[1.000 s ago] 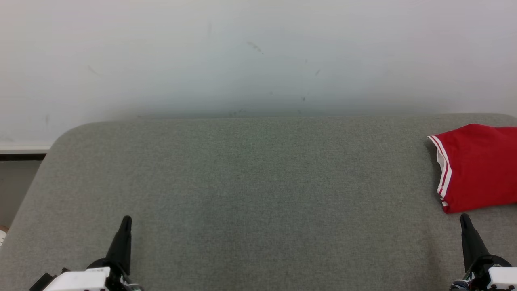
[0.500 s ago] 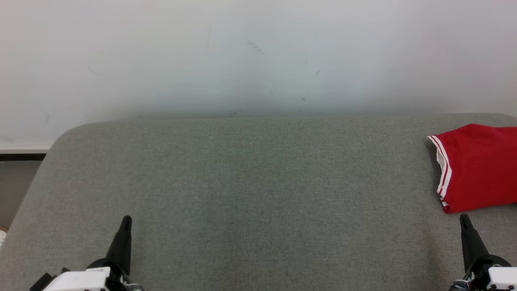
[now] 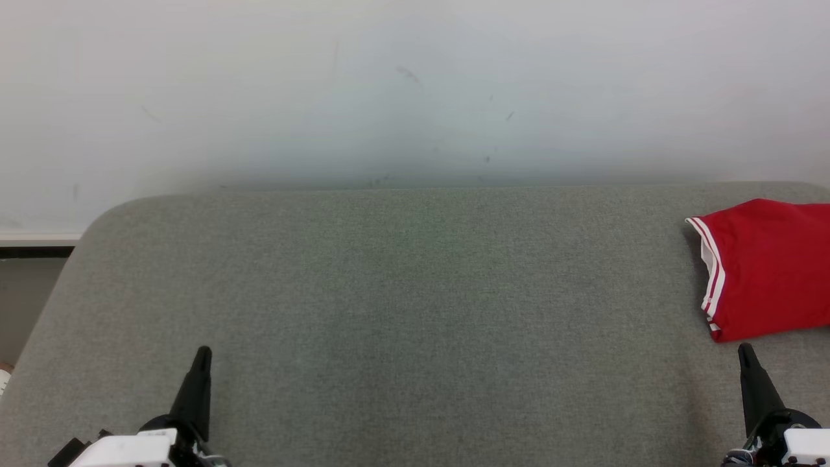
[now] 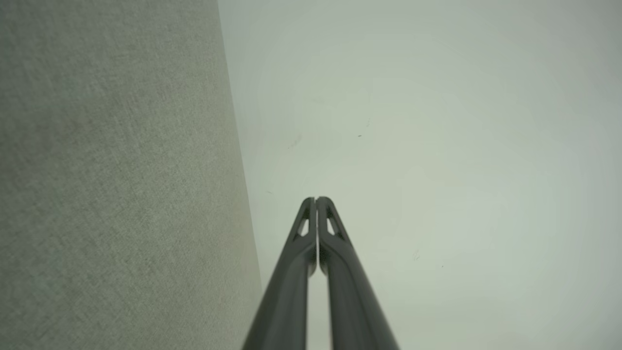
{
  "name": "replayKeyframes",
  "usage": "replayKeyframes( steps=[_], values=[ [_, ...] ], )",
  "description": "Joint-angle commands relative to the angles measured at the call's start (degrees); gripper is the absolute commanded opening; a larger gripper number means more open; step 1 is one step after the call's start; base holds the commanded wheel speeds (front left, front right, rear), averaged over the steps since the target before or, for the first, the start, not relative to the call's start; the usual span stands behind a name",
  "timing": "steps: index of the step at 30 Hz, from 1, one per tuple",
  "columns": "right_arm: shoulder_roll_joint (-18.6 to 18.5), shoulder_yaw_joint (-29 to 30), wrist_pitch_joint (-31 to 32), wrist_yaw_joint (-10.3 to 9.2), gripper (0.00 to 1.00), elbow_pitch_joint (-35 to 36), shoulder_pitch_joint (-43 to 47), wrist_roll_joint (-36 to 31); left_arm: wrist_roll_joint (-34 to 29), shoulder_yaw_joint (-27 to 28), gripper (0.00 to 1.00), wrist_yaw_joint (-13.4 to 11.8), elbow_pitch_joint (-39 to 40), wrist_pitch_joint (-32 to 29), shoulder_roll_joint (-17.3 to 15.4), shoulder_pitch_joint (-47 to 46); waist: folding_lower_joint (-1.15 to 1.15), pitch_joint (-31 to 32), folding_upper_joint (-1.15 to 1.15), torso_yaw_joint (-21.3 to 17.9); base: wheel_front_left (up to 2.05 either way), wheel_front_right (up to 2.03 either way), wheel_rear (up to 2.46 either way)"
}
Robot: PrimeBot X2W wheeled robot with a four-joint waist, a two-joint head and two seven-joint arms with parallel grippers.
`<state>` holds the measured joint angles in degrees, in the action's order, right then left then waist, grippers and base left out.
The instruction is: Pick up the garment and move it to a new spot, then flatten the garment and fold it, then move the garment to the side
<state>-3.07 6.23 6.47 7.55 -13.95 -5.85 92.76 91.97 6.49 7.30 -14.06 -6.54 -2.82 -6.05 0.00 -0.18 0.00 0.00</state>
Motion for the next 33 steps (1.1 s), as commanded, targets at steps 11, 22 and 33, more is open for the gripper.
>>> replayKeyframes(
  steps=[11,22,33],
  values=[
    [0.0,0.3,0.0,-0.12,0.0,-0.1,-0.7,-0.4,0.8,0.1,0.0,0.3,0.0,-0.2,-0.1,-0.4,0.0,0.0,0.0,0.0,0.0,0.0,0.0],
    [0.0,0.3,0.1,-0.12,0.0,-0.2,-0.7,-0.4,0.8,0.1,0.0,0.3,0.0,-0.2,-0.1,-0.4,0.0,0.0,0.0,0.0,0.0,0.0,0.0],
    [0.1,0.4,0.1,-0.12,0.0,-0.2,-0.7,-0.4,0.8,0.1,0.0,0.3,0.0,-0.2,-0.1,-0.4,0.0,0.0,0.0,0.0,0.0,0.0,0.0]
  ],
)
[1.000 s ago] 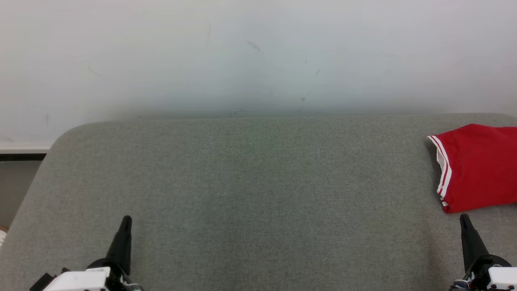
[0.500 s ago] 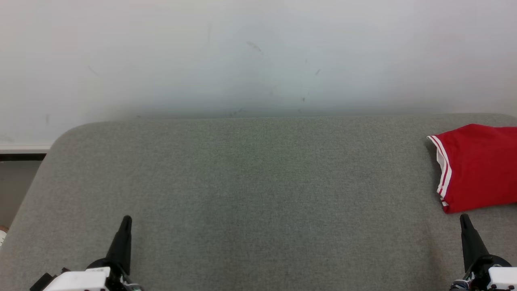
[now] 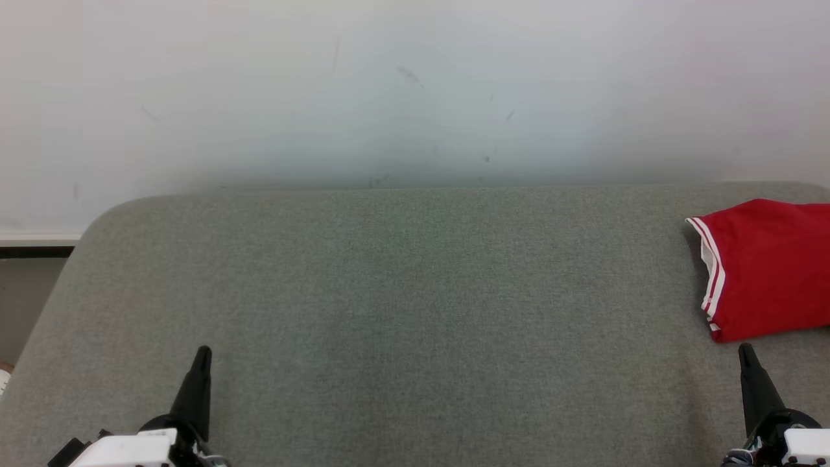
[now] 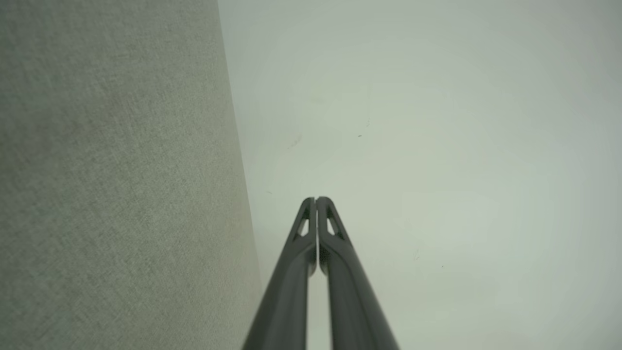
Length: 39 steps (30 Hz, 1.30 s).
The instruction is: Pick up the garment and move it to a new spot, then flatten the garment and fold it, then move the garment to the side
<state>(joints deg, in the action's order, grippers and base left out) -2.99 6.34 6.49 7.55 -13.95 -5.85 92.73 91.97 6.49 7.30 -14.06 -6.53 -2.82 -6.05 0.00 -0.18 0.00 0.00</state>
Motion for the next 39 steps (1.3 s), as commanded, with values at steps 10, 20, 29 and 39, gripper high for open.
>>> replayKeyframes(
  steps=[10,20,29,39],
  values=[
    [0.0,0.3,0.1,-0.12,0.0,-0.1,-0.7,-0.4,0.8,0.1,0.0,0.3,0.0,-0.2,-0.1,-0.4,0.0,0.0,0.0,0.0,0.0,0.0,0.0],
    [0.0,0.3,0.2,-0.12,0.0,-0.2,-0.7,-0.5,0.8,0.1,0.0,0.3,0.0,-0.2,-0.1,-0.4,0.0,0.0,0.0,0.0,0.0,0.0,0.0],
    [0.0,0.3,0.2,-0.12,0.0,-0.2,-0.7,-0.5,0.8,0.1,0.0,0.3,0.0,-0.2,-0.1,-0.4,0.0,0.0,0.0,0.0,0.0,0.0,0.0],
    [0.0,0.3,0.2,-0.12,0.0,-0.2,-0.7,-0.5,0.8,0.1,0.0,0.3,0.0,-0.2,-0.1,-0.4,0.0,0.0,0.0,0.0,0.0,0.0,0.0]
  ],
)
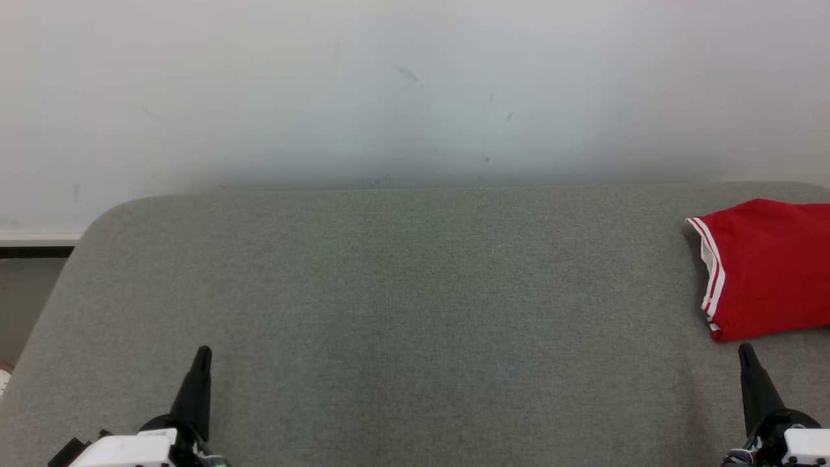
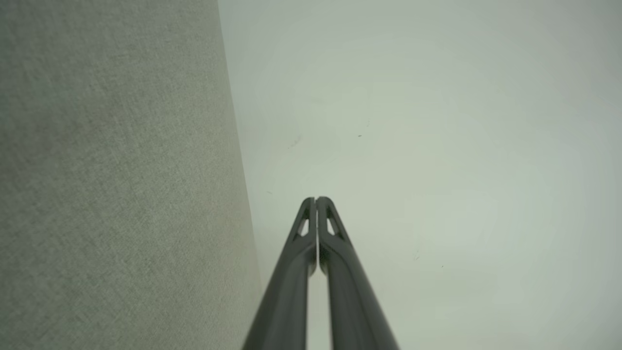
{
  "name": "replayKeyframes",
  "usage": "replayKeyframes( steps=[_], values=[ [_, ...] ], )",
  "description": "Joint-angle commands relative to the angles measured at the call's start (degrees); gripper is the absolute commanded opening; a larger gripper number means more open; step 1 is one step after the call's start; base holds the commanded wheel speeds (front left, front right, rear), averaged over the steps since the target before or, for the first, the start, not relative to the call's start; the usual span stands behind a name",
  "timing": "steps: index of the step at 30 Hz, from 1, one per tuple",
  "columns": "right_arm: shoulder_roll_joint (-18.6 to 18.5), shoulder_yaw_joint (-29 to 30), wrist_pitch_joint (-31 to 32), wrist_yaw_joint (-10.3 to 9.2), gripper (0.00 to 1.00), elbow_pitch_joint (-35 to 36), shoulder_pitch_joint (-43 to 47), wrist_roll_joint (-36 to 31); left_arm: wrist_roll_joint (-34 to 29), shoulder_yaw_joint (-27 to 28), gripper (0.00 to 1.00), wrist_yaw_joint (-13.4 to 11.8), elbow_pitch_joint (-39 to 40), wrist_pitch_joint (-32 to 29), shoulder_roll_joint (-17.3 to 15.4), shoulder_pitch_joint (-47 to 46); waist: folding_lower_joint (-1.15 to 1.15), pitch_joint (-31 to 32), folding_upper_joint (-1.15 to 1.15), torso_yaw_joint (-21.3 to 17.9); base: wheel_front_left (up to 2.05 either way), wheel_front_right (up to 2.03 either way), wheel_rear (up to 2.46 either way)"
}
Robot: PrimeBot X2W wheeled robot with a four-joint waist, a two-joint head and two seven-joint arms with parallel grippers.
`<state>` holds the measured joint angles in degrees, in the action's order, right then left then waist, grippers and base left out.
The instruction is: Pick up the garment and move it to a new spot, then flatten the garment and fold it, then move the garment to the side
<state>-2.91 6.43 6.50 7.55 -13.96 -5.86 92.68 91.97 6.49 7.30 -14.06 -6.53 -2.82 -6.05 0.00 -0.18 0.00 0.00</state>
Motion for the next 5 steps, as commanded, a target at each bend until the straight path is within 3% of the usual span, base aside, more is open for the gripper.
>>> replayKeyframes(
  steps=[1,5],
  values=[
    [-0.1,0.2,0.2,-0.12,0.0,-0.1,-0.7,-0.4,0.8,0.1,0.0,0.3,0.0,-0.2,-0.1,-0.4,0.0,0.0,0.0,0.0,0.0,0.0,0.0],
    [-0.1,0.2,0.2,-0.12,0.0,-0.1,-0.7,-0.5,0.8,0.1,0.0,0.3,0.0,-0.2,-0.1,-0.4,0.0,0.0,0.0,0.0,0.0,0.0,0.0]
  ],
)
